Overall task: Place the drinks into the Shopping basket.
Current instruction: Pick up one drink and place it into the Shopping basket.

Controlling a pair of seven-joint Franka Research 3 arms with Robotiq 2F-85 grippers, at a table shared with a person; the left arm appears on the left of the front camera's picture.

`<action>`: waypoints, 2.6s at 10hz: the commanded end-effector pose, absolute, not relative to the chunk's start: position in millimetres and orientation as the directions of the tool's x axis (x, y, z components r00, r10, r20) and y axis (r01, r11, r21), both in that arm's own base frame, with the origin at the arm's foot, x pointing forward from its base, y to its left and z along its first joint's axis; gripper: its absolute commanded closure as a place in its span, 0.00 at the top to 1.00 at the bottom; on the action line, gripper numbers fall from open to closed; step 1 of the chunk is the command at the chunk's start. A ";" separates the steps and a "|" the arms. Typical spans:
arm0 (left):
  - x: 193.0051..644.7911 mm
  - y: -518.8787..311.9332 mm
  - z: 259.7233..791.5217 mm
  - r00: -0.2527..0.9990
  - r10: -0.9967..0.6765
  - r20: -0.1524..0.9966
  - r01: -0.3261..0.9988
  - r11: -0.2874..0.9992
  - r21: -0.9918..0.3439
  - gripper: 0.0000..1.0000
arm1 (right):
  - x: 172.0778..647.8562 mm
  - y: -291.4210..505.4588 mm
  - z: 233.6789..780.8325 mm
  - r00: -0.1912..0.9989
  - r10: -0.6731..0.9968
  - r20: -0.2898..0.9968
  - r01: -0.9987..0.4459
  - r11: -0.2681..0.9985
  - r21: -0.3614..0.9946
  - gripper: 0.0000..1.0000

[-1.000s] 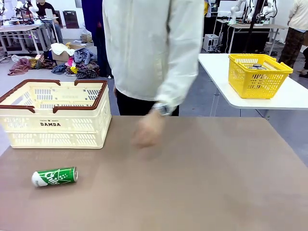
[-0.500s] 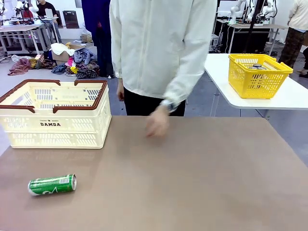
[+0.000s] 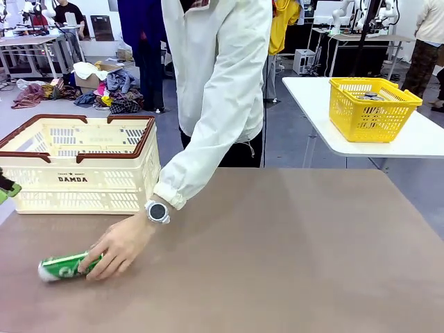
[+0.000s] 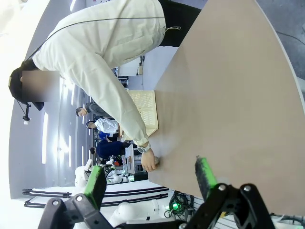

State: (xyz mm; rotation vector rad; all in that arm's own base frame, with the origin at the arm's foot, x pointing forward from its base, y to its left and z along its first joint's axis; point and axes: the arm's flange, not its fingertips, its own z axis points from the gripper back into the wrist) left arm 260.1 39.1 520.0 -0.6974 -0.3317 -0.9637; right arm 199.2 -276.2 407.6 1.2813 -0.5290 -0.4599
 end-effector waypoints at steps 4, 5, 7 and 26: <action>281.5 150.5 520.2 0.671 -0.382 0.636 0.736 0.450 -0.506 1.00 | 196.0 -277.7 410.1 0.802 -0.583 0.127 0.019 0.238 0.971 1.00; 274.9 245.5 516.4 0.754 -0.209 0.623 0.629 0.503 -0.593 1.00 | 196.0 -277.7 410.1 0.802 -0.583 0.127 0.019 0.238 0.971 1.00; 239.3 325.3 503.4 0.767 -0.044 0.640 0.569 0.507 -0.648 1.00 | 196.0 -277.7 410.1 0.802 -0.583 0.127 0.019 0.238 0.971 1.00; 214.7 115.9 537.8 0.526 -0.584 0.618 0.843 0.455 -0.288 1.00 | 196.0 -277.7 410.1 0.802 -0.583 0.127 0.019 0.238 0.971 1.00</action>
